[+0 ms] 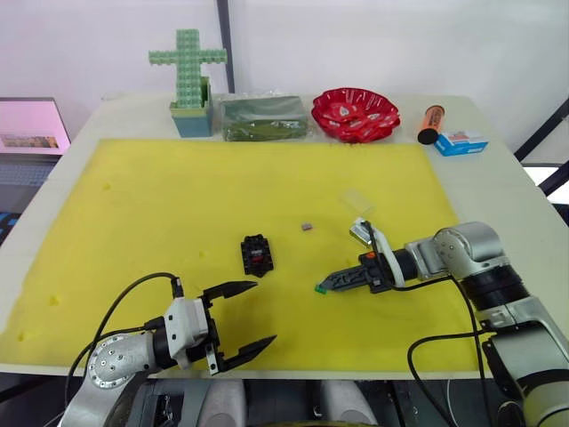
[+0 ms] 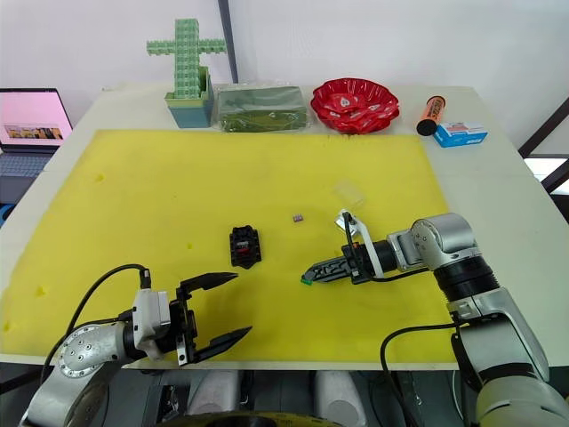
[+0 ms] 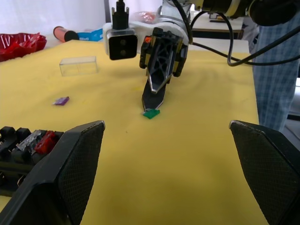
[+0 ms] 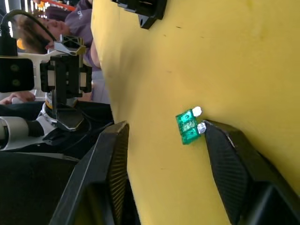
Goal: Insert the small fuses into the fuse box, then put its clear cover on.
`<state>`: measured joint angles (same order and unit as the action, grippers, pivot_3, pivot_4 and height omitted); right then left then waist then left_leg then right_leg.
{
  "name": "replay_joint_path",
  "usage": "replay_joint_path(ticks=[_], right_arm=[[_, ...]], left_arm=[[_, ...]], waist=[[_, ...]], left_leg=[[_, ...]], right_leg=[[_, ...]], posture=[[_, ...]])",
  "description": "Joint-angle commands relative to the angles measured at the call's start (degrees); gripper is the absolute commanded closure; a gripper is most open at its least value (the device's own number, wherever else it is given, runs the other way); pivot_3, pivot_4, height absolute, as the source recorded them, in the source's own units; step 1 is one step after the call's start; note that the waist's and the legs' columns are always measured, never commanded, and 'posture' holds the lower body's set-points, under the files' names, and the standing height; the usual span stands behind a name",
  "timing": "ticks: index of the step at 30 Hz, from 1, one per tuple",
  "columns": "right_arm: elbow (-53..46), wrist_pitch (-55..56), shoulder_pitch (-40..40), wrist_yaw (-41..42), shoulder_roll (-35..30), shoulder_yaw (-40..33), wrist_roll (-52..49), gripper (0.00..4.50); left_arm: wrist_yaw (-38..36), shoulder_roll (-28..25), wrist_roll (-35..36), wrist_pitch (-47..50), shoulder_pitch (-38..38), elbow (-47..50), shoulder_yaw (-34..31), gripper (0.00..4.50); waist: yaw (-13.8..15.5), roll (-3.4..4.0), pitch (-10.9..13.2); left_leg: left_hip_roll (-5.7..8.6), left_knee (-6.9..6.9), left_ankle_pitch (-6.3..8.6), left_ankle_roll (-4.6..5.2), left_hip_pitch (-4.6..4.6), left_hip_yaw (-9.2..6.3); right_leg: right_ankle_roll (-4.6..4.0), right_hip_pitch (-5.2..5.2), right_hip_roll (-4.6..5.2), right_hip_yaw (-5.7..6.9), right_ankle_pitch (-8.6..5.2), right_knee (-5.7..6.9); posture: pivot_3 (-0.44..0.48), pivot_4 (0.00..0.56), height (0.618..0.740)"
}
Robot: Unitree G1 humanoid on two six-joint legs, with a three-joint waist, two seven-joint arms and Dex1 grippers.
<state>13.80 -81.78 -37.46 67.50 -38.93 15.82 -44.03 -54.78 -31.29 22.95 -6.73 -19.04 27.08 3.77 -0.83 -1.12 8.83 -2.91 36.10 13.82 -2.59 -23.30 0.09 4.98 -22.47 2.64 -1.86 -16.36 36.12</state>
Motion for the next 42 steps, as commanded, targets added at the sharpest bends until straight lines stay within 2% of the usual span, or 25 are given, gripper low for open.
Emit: replay_joint_path(ticks=[1,2,5,11,12,19,25,29,32,34,38,40,42], right_arm=[[0.70,0.43,0.82,0.08,0.47,1.30,1.15,1.68],[0.66,0.94,0.97,0.09,0.43,1.54,1.60,1.68],[0.07,2.51,1.71,0.51,0.09,2.50,2.75,2.22],[0.49,4.30,2.24,0.51,0.19,3.01,4.38,4.35],[0.61,4.51,2.29,0.51,0.18,3.07,4.50,4.47],[0.72,4.81,2.65,0.53,0.12,2.68,4.89,4.47],[-1.48,0.57,3.15,0.03,-0.88,-1.19,1.88,4.47],[-8.82,-7.87,6.22,-6.89,2.41,-15.41,-4.02,4.47],[-16.06,-10.54,11.51,-19.51,9.26,-28.54,-12.45,4.47],[-21.89,-10.72,14.98,-32.95,18.34,-38.22,-14.53,4.47],[-39.63,-10.72,18.79,-59.73,45.88,-57.62,-14.37,4.47],[-45.50,-10.72,19.01,-69.83,55.05,-62.12,-14.04,4.47],[-47.38,-10.72,19.67,-76.05,58.75,-64.18,-16.83,4.47]], left_arm=[[-0.38,0.47,-0.86,-2.41,-0.21,-0.55,1.06,0.00],[-0.52,0.64,-1.07,-2.87,-0.18,-1.12,1.25,0.00],[-1.06,1.00,-1.58,-4.48,-0.08,-2.95,1.67,0.00],[-2.25,1.25,-1.88,-8.28,0.10,-7.40,1.85,0.00],[-2.39,1.30,-1.91,-8.86,0.07,-8.00,1.90,0.00],[-2.51,1.93,-1.56,-11.40,0.19,-10.39,1.79,0.00],[-2.51,2.10,-1.60,-12.02,0.15,-10.03,1.87,0.00],[-2.75,2.40,-1.83,-12.83,0.80,-11.83,1.99,0.00],[-3.33,1.90,-1.03,-13.78,-0.34,-12.20,1.21,0.00],[-3.54,1.39,-0.32,-13.49,-0.47,-11.93,0.75,0.00],[-2.86,-0.17,1.44,-10.38,-0.53,-8.25,0.01,0.00],[-2.09,-0.87,1.82,-8.77,-0.67,-6.07,0.03,0.00],[-1.02,-1.42,1.86,-6.66,-0.86,-3.08,0.28,0.00]], waist=[[0.00,0.00,0.00],[0.00,0.00,-0.01],[0.00,0.00,-0.01],[0.06,-0.09,-0.08],[0.06,-0.18,-0.16],[0.07,-0.38,-0.31],[0.24,-0.35,-0.31],[0.42,-0.29,-0.28],[0.23,-0.33,-0.29],[0.04,-0.32,-0.30],[-0.16,-0.04,-0.32],[0.11,0.33,-0.28],[0.06,0.42,-0.33]], left_leg=[[0.00,0.01,0.00,0.00,0.00,0.00],[0.00,0.02,0.00,0.00,0.00,0.00],[0.00,0.02,0.00,0.00,0.01,0.00],[0.00,0.03,0.00,0.00,0.01,0.00],[0.00,0.04,0.00,0.00,0.02,0.00],[0.01,0.07,0.00,-0.01,0.05,0.04],[0.02,0.06,0.00,-0.01,0.04,0.04],[0.06,0.04,0.00,-0.01,-0.07,0.05],[0.07,-0.03,0.00,-0.01,-0.09,0.09],[0.03,-0.13,0.01,0.00,-0.08,0.07],[-0.15,-0.15,0.01,0.00,-0.08,-0.02],[-0.20,-0.19,0.01,0.00,-0.11,-0.08],[-0.06,-0.09,0.01,-0.01,-0.11,-0.02]], right_leg=[[0.00,0.01,0.00,0.00,0.00,0.00],[0.00,0.01,0.00,0.00,0.00,0.00],[0.00,0.02,0.00,0.00,0.00,0.00],[0.00,0.02,0.01,0.00,0.00,0.00],[0.00,0.04,0.02,0.00,0.00,0.00],[-0.02,0.08,0.16,0.01,0.00,-0.02],[-0.02,0.07,0.21,0.00,0.00,-0.02],[-0.02,-0.01,0.31,0.01,0.00,-0.04],[-0.02,-0.06,0.29,0.00,0.00,-0.04],[-0.01,-0.07,0.22,0.02,0.01,-0.03],[-0.01,-0.22,-0.07,0.02,0.01,0.11],[-0.01,-0.27,-0.09,0.05,0.01,0.14],[-0.03,-0.30,0.17,0.09,0.00,-0.03]], posture=[[0.000,0.150,0.740],[0.000,0.150,0.740],[0.000,0.150,0.740],[0.000,0.150,0.740],[0.000,0.150,0.740],[0.000,0.150,0.740],[0.000,0.150,0.740],[0.000,0.150,0.740],[0.000,0.150,0.740],[0.000,0.150,0.740],[0.000,0.150,0.740],[0.000,0.150,0.740],[0.000,0.150,0.740]])
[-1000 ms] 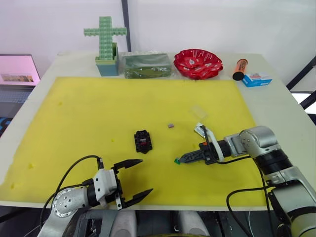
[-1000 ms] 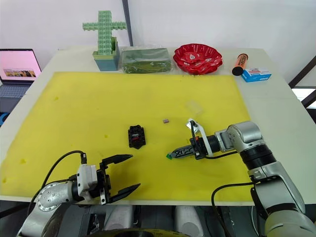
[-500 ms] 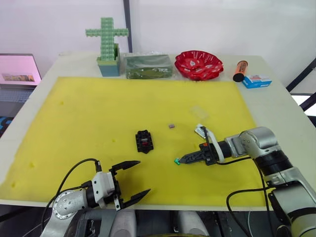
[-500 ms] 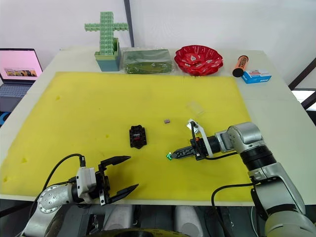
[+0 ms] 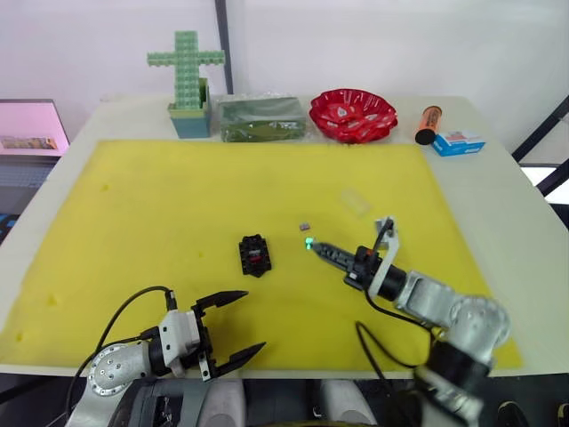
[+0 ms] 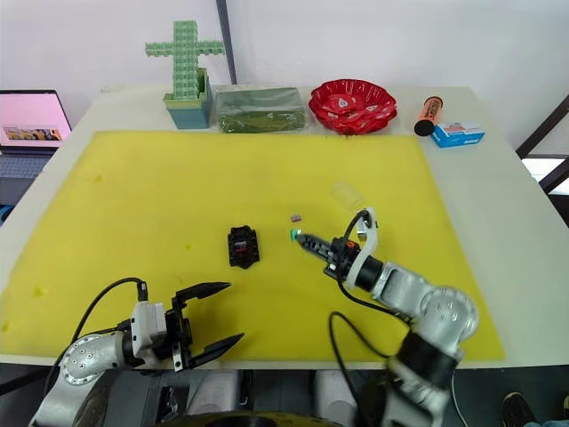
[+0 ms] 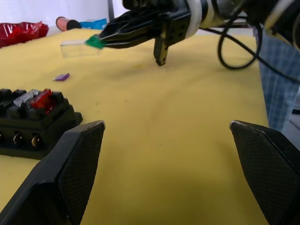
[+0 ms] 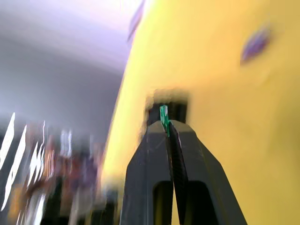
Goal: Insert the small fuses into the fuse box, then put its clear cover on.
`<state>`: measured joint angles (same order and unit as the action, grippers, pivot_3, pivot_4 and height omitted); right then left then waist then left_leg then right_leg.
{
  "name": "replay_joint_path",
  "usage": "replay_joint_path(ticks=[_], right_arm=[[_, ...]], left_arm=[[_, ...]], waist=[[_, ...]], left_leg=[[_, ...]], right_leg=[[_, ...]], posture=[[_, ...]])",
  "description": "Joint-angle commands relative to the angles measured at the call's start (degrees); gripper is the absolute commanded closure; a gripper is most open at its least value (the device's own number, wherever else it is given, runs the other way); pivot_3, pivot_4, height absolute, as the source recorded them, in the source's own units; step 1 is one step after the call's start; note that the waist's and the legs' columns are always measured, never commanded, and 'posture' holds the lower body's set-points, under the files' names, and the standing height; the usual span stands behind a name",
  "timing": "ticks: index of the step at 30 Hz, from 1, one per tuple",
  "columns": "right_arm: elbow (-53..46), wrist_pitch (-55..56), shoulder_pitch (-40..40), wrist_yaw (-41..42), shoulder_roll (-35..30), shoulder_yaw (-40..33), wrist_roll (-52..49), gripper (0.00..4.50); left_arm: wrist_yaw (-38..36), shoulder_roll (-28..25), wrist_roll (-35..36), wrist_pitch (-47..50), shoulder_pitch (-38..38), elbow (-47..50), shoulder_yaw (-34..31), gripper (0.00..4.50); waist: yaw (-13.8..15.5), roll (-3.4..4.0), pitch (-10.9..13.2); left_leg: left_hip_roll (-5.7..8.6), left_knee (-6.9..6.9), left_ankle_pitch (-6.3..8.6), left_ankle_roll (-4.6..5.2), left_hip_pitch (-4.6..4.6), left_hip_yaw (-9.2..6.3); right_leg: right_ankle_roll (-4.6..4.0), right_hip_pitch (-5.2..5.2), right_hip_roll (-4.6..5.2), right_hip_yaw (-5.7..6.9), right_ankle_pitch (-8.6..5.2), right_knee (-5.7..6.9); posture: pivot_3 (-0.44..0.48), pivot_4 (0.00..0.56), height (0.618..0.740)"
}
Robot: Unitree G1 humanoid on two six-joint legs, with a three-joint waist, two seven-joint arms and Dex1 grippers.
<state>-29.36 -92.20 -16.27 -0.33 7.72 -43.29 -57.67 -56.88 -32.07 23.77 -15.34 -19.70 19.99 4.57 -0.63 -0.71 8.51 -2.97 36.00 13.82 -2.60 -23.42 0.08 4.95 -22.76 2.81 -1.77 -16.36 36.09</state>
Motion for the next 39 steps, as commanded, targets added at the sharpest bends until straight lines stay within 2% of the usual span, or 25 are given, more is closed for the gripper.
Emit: replay_joint_path(ticks=[1,4,6,9,12,14,19,25,32,35,39], right_arm=[[-3.79,-0.30,-1.54,-10.39,12.07,-5.70,-4.58,4.47],[-1.04,-0.02,-0.83,-15.08,9.49,-6.11,-10.17,4.47],[0.39,1.61,1.64,-19.09,7.83,-3.45,-16.21,4.47],[3.69,7.43,6.53,-26.69,2.57,4.82,-30.49,4.47],[6.42,16.36,12.41,-33.88,-7.19,15.66,-46.56,4.47],[7.12,21.33,15.45,-35.85,-14.04,21.81,-53.60,4.47],[6.99,30.74,17.57,-35.67,-22.00,29.93,-55.33,4.47],[5.65,38.05,17.60,-37.19,-23.67,33.39,-55.33,4.47],[4.83,40.64,18.47,-37.11,-26.07,36.32,-55.33,4.47],[4.10,41.15,19.12,-36.73,-27.01,36.84,-55.33,3.79],[3.34,41.10,19.84,-35.47,-28.44,37.37,-55.33,2.44]], left_arm=[[1.49,-0.92,1.07,2.81,-0.35,5.29,-0.35,0.00],[2.45,-1.64,1.24,5.25,-0.68,8.48,0.06,0.00],[3.00,-2.14,1.52,6.61,-1.03,10.33,-0.09,0.00],[3.80,-2.38,1.38,8.02,-1.91,12.75,-0.10,0.00],[4.69,-1.67,-0.29,7.74,-3.57,13.88,1.32,0.00],[5.21,-0.95,-1.68,7.04,-4.40,13.70,2.52,0.00],[5.62,0.56,-4.23,4.68,-4.71,11.08,4.38,0.00],[5.57,0.65,-3.46,4.92,-2.84,9.58,3.46,0.00],[7.63,-1.28,-0.62,10.49,-1.60,15.58,1.82,0.00],[8.59,-2.08,0.21,12.57,-1.81,18.18,1.33,0.00],[9.59,-1.78,-0.87,13.29,-2.57,19.54,2.63,0.00]], waist=[[-0.34,0.01,-0.01],[-0.92,-0.01,-0.03],[-1.38,-0.01,-0.04],[-1.94,-0.02,-0.04],[-2.05,-0.09,-0.11],[-2.05,-0.09,-0.16],[-1.96,-0.30,-0.28],[-1.90,-0.31,-0.29],[-1.88,-0.36,-0.33],[-1.85,-0.36,-0.33],[-1.83,-0.36,-0.33]], left_leg=[[0.01,-0.01,0.00,0.00,0.02,0.06],[0.07,0.01,0.00,0.00,0.02,0.25],[0.07,-0.03,0.00,0.01,0.03,0.30],[0.05,-0.10,0.00,0.01,0.03,0.30],[-0.01,-0.28,0.01,0.02,0.08,0.27],[0.02,-0.38,0.00,0.04,0.11,0.37],[0.01,-0.32,0.01,0.06,0.15,0.55],[-0.04,-0.33,0.02,0.06,0.11,0.55],[-0.21,-0.33,0.02,0.06,0.10,0.73],[-0.25,-0.33,0.02,0.06,0.10,0.80],[-0.26,-0.34,0.02,0.06,0.12,0.88]], right_leg=[[-0.01,0.05,0.10,-0.01,0.00,-0.05],[0.00,0.14,0.20,-0.33,0.01,-0.05],[0.00,0.12,0.18,-0.40,0.00,-0.05],[0.00,0.09,0.05,-0.43,0.00,-0.04],[0.04,0.13,-0.12,-0.50,-0.04,-0.05],[0.07,0.08,-0.12,-0.63,-0.06,-0.01],[0.08,0.06,-0.15,-0.74,-0.07,-0.04],[0.08,-0.03,-0.16,-0.84,-0.07,-0.06],[0.08,-0.07,-0.12,-0.98,-0.07,-0.06],[0.07,-0.08,-0.13,-1.01,-0.07,-0.07],[0.07,-0.09,-0.12,-1.06,-0.07,-0.07]], posture=[[0.000,0.150,0.740],[0.000,0.150,0.740],[0.000,0.150,0.740],[0.000,0.150,0.740],[0.000,0.150,0.740],[0.000,0.150,0.740],[0.000,0.150,0.740],[0.000,0.150,0.740],[0.000,0.150,0.740],[0.000,0.150,0.740],[0.000,0.150,0.740]])
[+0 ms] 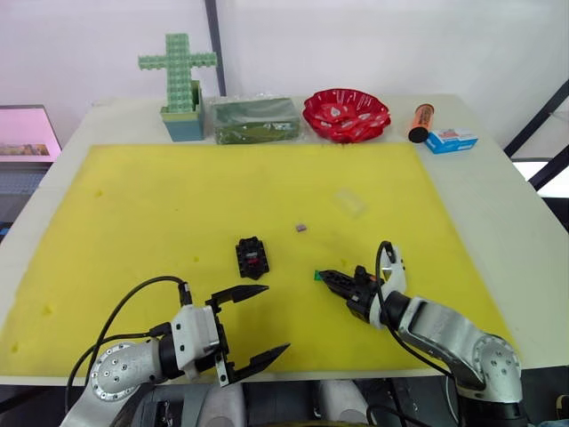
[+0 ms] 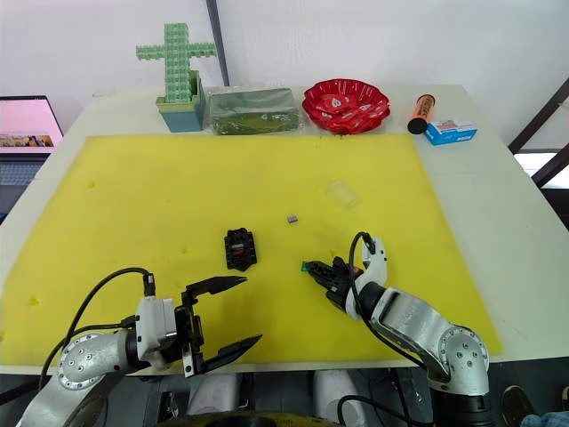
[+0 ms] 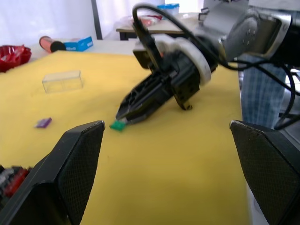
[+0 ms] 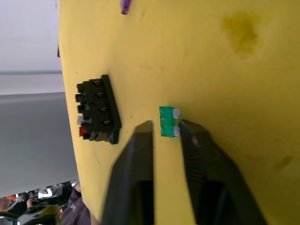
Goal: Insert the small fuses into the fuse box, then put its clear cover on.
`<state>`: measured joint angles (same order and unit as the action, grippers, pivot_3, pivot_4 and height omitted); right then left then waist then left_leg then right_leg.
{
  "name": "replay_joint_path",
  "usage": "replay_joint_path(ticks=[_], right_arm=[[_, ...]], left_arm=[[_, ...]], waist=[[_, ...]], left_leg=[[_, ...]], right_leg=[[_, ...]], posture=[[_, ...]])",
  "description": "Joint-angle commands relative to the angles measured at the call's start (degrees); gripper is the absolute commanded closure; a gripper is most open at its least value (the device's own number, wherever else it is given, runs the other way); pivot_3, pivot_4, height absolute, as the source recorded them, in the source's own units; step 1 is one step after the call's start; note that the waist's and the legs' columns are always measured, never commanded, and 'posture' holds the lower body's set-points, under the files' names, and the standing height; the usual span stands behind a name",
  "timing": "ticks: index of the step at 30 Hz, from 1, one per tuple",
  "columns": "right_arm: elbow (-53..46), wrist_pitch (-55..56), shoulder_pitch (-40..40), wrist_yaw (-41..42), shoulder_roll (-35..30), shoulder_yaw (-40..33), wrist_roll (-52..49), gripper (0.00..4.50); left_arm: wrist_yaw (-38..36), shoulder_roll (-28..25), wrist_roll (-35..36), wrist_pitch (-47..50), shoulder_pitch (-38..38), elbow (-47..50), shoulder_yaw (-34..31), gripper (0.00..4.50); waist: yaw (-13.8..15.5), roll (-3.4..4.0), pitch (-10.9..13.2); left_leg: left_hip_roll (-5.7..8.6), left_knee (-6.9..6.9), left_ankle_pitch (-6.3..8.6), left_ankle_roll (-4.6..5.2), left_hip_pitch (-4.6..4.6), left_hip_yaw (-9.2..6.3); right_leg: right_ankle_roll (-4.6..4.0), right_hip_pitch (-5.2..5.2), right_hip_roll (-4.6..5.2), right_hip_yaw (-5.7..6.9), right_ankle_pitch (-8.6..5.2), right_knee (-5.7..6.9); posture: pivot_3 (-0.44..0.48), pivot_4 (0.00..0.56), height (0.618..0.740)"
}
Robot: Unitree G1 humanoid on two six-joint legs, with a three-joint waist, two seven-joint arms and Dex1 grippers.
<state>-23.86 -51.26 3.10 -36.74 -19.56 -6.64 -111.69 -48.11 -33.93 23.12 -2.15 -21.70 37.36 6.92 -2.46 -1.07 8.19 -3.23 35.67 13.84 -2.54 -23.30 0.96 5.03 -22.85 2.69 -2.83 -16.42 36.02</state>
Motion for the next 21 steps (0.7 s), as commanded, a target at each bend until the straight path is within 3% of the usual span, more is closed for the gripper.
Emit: replay_joint_path(ticks=[1,3,7,11,13,17,21], right_arm=[[-2.32,0.18,0.59,1.16,-1.55,0.83,-1.31,2.11],[-2.96,-0.44,1.19,3.09,-3.15,1.16,-1.31,1.42],[-4.18,-6.79,4.18,17.67,-15.51,2.03,-1.31,0.03],[1.48,-19.86,-3.14,36.13,-35.49,0.52,-1.31,0.03],[6.20,-24.66,-9.88,45.32,-40.26,1.90,2.22,0.03],[16.99,-31.89,-30.91,69.06,-42.17,10.90,21.74,0.03],[23.01,-26.86,-46.07,91.06,-41.19,26.76,43.03,0.03]], left_arm=[[0.99,0.41,-0.85,-0.08,-0.66,1.99,0.97,0.00],[1.21,0.83,-1.62,-0.26,-0.61,1.63,1.81,0.00],[1.36,1.18,-1.92,0.02,0.47,0.87,2.25,0.00],[-0.11,0.25,0.87,0.74,3.34,-1.41,-0.44,0.00],[-0.46,0.07,1.56,0.98,4.27,-2.09,-0.94,0.00],[-0.90,0.44,1.78,0.90,4.85,-2.84,-0.72,0.00],[-1.69,0.91,0.91,-0.98,2.68,-3.07,0.07,0.00]], waist=[[0.02,-0.01,0.00],[0.10,-0.03,-0.02],[0.54,-0.07,-0.05],[0.73,0.14,0.07],[0.69,0.01,0.05],[0.24,-0.07,0.09],[0.58,-0.03,0.11]], left_leg=[[0.00,0.00,0.00,0.00,0.01,0.02],[0.00,0.00,0.00,0.00,0.01,0.04],[0.06,0.01,0.01,0.01,-0.01,0.14],[0.09,0.19,0.06,0.09,0.00,0.24],[0.10,0.37,0.11,0.18,0.01,0.29],[0.14,0.41,0.22,0.38,0.00,0.31],[0.17,0.37,0.44,0.74,-0.11,0.37]], right_leg=[[0.00,0.00,0.00,-0.01,0.00,0.00],[0.00,0.00,0.00,-0.02,0.00,-0.01],[0.00,0.00,0.08,-0.04,0.00,-0.07],[-0.03,0.05,0.12,-0.09,0.01,-0.10],[-0.09,0.07,0.12,-0.14,0.05,-0.09],[-0.12,0.02,-0.01,-0.14,0.08,-0.10],[-0.07,-0.21,-0.05,-0.13,0.05,-0.10]], posture=[[0.000,0.150,0.740],[0.000,0.150,0.740],[0.000,0.150,0.740],[0.000,0.150,0.740],[0.000,0.150,0.740],[0.000,0.150,0.740],[0.000,0.150,0.740]])
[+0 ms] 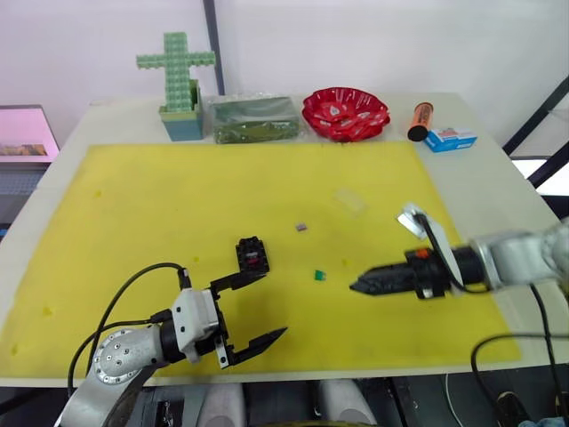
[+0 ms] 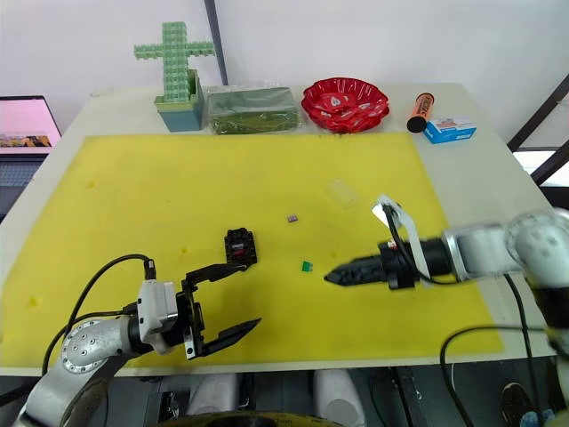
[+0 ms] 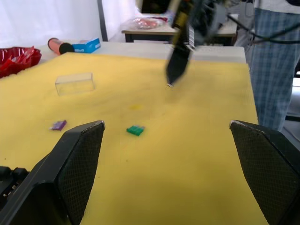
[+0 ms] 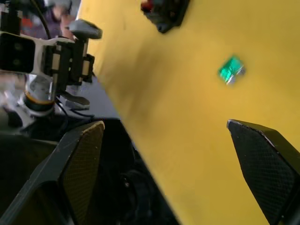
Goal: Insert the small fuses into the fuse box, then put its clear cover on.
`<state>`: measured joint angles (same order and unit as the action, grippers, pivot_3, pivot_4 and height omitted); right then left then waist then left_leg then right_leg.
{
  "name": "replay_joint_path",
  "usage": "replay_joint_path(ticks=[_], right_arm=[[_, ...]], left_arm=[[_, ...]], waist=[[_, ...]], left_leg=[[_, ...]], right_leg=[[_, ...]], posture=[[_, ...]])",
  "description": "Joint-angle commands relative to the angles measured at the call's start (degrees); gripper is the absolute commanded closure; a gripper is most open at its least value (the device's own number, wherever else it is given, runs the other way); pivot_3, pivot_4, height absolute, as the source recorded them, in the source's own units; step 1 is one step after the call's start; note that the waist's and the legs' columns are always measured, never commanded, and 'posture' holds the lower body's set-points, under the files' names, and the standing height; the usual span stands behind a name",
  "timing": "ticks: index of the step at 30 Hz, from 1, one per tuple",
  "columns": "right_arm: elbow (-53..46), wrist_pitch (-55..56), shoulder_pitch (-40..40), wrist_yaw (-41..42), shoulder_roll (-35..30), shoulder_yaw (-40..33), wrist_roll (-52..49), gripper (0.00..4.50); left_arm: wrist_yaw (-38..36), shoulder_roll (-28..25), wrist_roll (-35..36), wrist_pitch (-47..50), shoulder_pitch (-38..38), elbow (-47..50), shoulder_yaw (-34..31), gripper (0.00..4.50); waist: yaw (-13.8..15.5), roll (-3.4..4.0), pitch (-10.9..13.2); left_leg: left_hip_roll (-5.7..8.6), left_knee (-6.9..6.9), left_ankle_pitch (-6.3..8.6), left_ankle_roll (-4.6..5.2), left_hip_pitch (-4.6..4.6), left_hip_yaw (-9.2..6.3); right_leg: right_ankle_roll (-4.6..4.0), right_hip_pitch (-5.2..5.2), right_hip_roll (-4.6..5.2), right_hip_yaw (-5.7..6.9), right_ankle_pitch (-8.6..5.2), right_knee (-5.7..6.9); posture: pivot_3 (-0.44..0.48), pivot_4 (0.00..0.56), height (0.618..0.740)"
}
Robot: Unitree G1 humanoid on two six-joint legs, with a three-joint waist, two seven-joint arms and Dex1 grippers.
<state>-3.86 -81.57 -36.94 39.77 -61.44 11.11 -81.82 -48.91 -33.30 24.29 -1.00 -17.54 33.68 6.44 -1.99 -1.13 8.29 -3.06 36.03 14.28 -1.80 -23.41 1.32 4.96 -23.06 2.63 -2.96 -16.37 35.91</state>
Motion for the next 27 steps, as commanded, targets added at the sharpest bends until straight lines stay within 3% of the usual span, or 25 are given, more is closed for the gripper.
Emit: replay_joint_path(ticks=[1,7,10,12,15,23,27], right_arm=[[5.28,6.17,-9.42,20.26,1.64,13.44,18.54,0.03],[21.76,17.17,-21.79,42.41,9.89,29.89,40.40,0.03],[27.86,21.83,-23.73,48.42,13.50,32.69,47.37,0.03],[30.09,23.03,-24.55,51.42,15.22,33.20,49.84,0.42],[31.94,24.72,-25.16,52.72,16.84,33.84,51.95,1.27],[36.90,27.42,-26.87,52.73,20.36,35.18,53.65,1.27],[37.69,28.55,-26.85,52.73,21.14,36.10,54.16,2.15]], left_arm=[[-1.28,0.47,-0.73,-3.31,-2.50,0.10,0.73,0.00],[-2.51,2.15,-3.83,-9.39,-4.75,-4.17,2.74,0.00],[-2.10,3.20,-5.34,-10.84,-4.76,-5.27,3.97,0.00],[-1.69,3.57,-6.02,-11.39,-4.86,-5.64,4.43,0.00],[-1.34,3.95,-6.76,-12.05,-4.95,-6.50,4.74,0.00],[-2.87,3.72,-5.62,-14.97,-4.41,-10.72,3.26,0.00],[-4.02,3.16,-4.58,-17.15,-5.64,-11.82,2.05,0.00]], waist=[[0.32,0.02,0.01],[1.29,0.12,0.07],[1.38,0.12,0.07],[1.25,0.12,0.07],[1.10,0.13,0.07],[0.89,0.15,0.07],[0.84,0.16,0.07]], left_leg=[[0.00,0.00,0.06,0.11,-0.01,0.04],[0.01,0.06,0.20,0.33,-0.04,0.16],[0.06,0.13,0.20,0.31,-0.04,0.16],[0.10,0.18,0.20,0.31,-0.03,0.19],[0.13,0.20,0.19,0.30,-0.02,0.18],[0.10,0.15,0.19,0.30,0.02,0.11],[0.08,0.15,0.19,0.30,0.03,0.10]], right_leg=[[0.01,-0.04,0.00,0.00,0.00,0.02],[0.03,-0.15,0.01,-0.02,0.00,0.07],[0.02,-0.13,0.10,-0.01,0.00,0.09],[0.01,-0.11,0.21,-0.03,0.00,0.10],[0.00,-0.09,0.30,-0.08,0.02,0.15],[0.00,-0.12,0.29,-0.08,0.02,0.20],[-0.01,-0.12,0.37,-0.08,0.02,0.21]], posture=[[0.000,0.150,0.740],[0.000,0.150,0.740],[0.000,0.150,0.740],[0.000,0.150,0.740],[0.000,0.150,0.740],[0.000,0.150,0.740],[0.000,0.150,0.740]])
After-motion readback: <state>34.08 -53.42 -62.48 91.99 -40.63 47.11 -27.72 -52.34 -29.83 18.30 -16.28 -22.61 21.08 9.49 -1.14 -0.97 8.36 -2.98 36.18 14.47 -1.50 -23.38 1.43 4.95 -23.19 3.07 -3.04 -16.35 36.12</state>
